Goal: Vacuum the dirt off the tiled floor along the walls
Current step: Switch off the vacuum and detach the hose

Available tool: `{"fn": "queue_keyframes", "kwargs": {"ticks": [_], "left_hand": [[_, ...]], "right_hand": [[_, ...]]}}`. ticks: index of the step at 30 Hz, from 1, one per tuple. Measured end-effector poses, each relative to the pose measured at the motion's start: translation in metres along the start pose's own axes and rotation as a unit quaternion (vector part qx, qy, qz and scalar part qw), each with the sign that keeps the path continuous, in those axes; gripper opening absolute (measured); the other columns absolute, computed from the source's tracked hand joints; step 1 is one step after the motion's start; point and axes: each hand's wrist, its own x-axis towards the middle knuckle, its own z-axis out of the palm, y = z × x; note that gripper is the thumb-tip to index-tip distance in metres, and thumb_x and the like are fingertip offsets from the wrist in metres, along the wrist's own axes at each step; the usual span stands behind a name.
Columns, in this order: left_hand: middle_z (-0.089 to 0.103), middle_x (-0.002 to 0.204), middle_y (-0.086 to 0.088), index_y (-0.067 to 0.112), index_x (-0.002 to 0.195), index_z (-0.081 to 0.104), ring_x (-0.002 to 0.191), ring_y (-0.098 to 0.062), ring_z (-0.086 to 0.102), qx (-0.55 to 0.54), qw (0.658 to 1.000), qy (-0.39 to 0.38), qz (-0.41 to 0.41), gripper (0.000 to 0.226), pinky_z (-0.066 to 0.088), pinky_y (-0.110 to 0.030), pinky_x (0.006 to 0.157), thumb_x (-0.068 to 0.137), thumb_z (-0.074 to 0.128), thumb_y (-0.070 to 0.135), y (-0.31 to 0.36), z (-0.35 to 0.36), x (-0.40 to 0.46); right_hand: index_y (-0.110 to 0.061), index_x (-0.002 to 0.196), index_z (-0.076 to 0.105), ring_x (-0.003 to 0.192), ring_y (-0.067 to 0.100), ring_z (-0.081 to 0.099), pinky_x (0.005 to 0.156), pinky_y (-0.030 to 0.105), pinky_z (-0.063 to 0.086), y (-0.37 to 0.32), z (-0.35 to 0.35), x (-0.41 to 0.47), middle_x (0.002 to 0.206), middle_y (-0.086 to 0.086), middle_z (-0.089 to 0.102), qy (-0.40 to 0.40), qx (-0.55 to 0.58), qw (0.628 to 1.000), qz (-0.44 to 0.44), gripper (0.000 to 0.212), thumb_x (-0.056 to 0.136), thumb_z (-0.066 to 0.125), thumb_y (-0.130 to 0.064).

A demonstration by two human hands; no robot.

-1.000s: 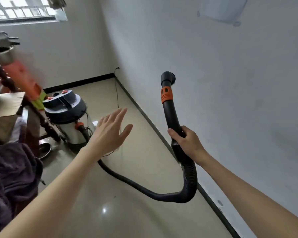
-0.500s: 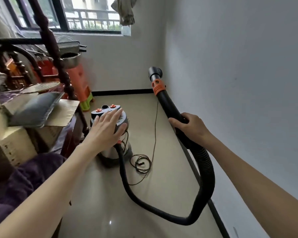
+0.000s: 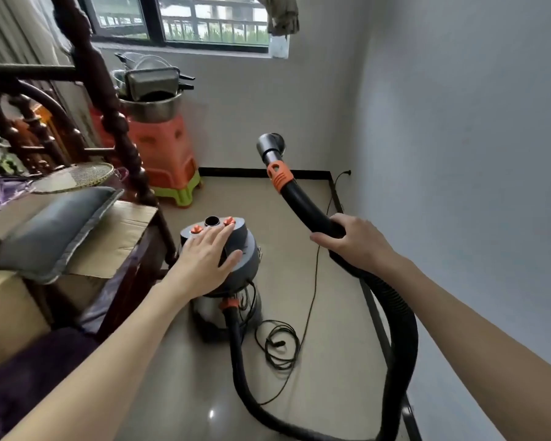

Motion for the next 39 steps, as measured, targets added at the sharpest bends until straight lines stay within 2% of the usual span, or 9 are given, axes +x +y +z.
{"fn": "queue_keyframes", "kwargs": {"ticks": [5,10,15,20,24,28,30,34,39], "left_hand": [[0.021,0.156,-0.005,0.019,0.15,0.023,0.144,-0.025,0.016,0.017,0.999,0.04,-0.026,0.062,0.017,-0.045,0.116,0.096,0.049,0.035,-0.017,-0.013,0.069],[0.037,0.144,-0.021,0.013,0.143,0.035,0.133,-0.041,0.036,0.057,0.982,0.173,0.051,0.076,0.031,-0.059,0.107,0.078,0.074,0.012,-0.039,-0.032,0.129],[0.049,0.134,-0.016,0.014,0.133,0.052,0.132,-0.039,0.038,0.114,0.981,0.119,0.099,0.062,0.018,-0.06,0.111,0.078,0.075,0.03,-0.076,-0.039,0.199],[0.062,0.099,-0.013,0.007,0.113,0.064,0.093,-0.037,0.058,0.076,0.984,0.117,0.113,0.048,0.036,-0.055,0.095,0.079,0.07,0.04,-0.128,-0.034,0.258],[0.055,0.106,0.0,0.021,0.123,0.054,0.1,-0.022,0.049,-0.007,0.999,0.047,0.022,0.047,0.032,-0.039,0.084,0.087,0.056,0.05,-0.155,-0.001,0.28],[0.048,0.105,0.009,0.027,0.125,0.048,0.104,-0.016,0.044,-0.08,0.996,-0.002,-0.038,0.044,0.027,-0.035,0.081,0.09,0.05,0.053,-0.174,0.022,0.291],[0.044,0.101,0.012,0.027,0.123,0.049,0.104,-0.014,0.044,-0.128,0.988,-0.033,-0.078,0.041,0.029,-0.036,0.082,0.09,0.052,0.051,-0.182,0.024,0.295],[0.055,0.092,0.007,0.026,0.113,0.052,0.092,-0.019,0.055,-0.25,0.955,-0.108,-0.119,0.03,0.045,-0.038,0.084,0.089,0.059,0.042,-0.195,0.017,0.29],[0.058,0.089,0.012,0.03,0.119,0.049,0.079,-0.01,0.06,-0.265,0.955,-0.087,-0.102,0.035,0.051,-0.032,0.077,0.088,0.061,0.041,-0.184,0.006,0.287]], "right_hand": [[-0.02,0.117,0.057,0.074,0.012,0.056,0.059,0.025,0.041,-0.002,-0.014,0.108,0.081,-0.007,0.056,-0.034,-0.059,0.995,-0.071,0.042,0.09,0.061,-0.052],[-0.025,0.113,0.057,0.079,0.016,0.057,0.06,0.027,0.04,-0.016,0.006,0.189,0.088,-0.005,0.061,-0.074,-0.131,0.979,-0.134,0.041,0.087,0.06,-0.057],[-0.026,0.104,0.061,0.075,0.015,0.056,0.058,0.025,0.038,-0.033,0.028,0.264,0.081,-0.004,0.062,-0.12,-0.132,0.969,-0.169,0.034,0.084,0.065,-0.053],[-0.02,0.101,0.064,0.074,0.016,0.055,0.063,0.029,0.041,-0.047,0.051,0.328,0.08,-0.007,0.06,-0.1,-0.123,0.971,-0.179,0.038,0.082,0.068,-0.054],[-0.016,0.119,0.062,0.096,0.019,0.058,0.085,0.032,0.045,-0.028,0.073,0.355,0.111,-0.002,0.062,-0.048,-0.062,0.985,-0.155,0.054,0.077,0.076,-0.048],[-0.012,0.143,0.041,0.117,0.025,0.051,0.105,0.042,0.039,0.006,0.092,0.365,0.13,0.008,0.053,-0.04,-0.006,0.998,-0.053,0.09,0.068,0.088,-0.035],[-0.008,0.14,0.044,0.119,0.03,0.05,0.106,0.046,0.038,0.021,0.101,0.377,0.129,0.012,0.055,-0.01,-0.019,1.0,-0.011,0.085,0.069,0.088,-0.028],[0.0,0.118,0.059,0.101,0.039,0.055,0.087,0.047,0.043,0.027,0.111,0.399,0.109,0.019,0.062,0.026,-0.024,0.999,-0.015,0.053,0.075,0.084,-0.017],[-0.001,0.121,0.059,0.103,0.035,0.055,0.091,0.045,0.043,0.002,0.118,0.41,0.112,0.017,0.062,-0.034,-0.009,0.995,-0.089,0.058,0.073,0.085,-0.019]]}}
